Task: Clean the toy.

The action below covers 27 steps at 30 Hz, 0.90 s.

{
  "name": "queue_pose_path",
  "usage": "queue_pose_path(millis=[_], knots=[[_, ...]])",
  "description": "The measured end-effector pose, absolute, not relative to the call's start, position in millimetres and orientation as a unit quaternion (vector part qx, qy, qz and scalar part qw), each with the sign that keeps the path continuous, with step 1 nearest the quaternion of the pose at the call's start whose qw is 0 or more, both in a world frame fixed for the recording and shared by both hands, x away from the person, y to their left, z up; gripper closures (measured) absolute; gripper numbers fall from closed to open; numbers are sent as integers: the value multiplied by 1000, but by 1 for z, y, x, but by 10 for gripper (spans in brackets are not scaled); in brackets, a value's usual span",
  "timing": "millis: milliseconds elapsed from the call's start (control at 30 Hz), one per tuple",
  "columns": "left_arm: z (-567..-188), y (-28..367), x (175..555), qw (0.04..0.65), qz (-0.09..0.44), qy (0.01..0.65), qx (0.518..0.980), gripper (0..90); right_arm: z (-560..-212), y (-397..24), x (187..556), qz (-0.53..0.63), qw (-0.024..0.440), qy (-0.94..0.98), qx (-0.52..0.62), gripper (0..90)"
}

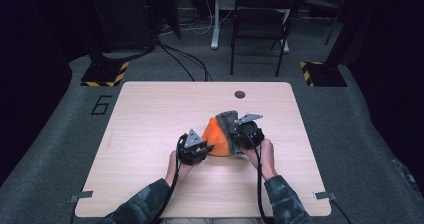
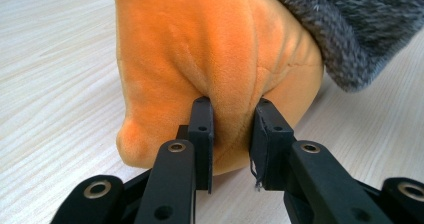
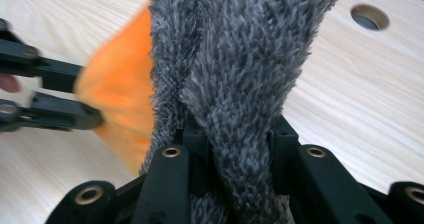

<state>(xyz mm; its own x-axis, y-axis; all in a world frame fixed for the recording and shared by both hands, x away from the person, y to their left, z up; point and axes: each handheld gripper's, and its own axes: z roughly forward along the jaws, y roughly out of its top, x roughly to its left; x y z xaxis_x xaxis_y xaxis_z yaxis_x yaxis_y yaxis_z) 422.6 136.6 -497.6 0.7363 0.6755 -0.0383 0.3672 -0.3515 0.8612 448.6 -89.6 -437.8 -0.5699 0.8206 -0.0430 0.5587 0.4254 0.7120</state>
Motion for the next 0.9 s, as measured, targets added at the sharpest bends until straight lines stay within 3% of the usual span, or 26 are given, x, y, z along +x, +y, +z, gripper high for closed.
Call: queue_pose_path(millis=[233,500,900], knots=[[-498,137,422,466,168,322,807,731,-451,-109,460,309,180,813,459,697],[-500,141,423,469,158,324,806,731,-493,-125,479,241,147,813,509,699],[-500,143,423,468,164,321,807,727,-432,-120,457,343,187,788,475,727]])
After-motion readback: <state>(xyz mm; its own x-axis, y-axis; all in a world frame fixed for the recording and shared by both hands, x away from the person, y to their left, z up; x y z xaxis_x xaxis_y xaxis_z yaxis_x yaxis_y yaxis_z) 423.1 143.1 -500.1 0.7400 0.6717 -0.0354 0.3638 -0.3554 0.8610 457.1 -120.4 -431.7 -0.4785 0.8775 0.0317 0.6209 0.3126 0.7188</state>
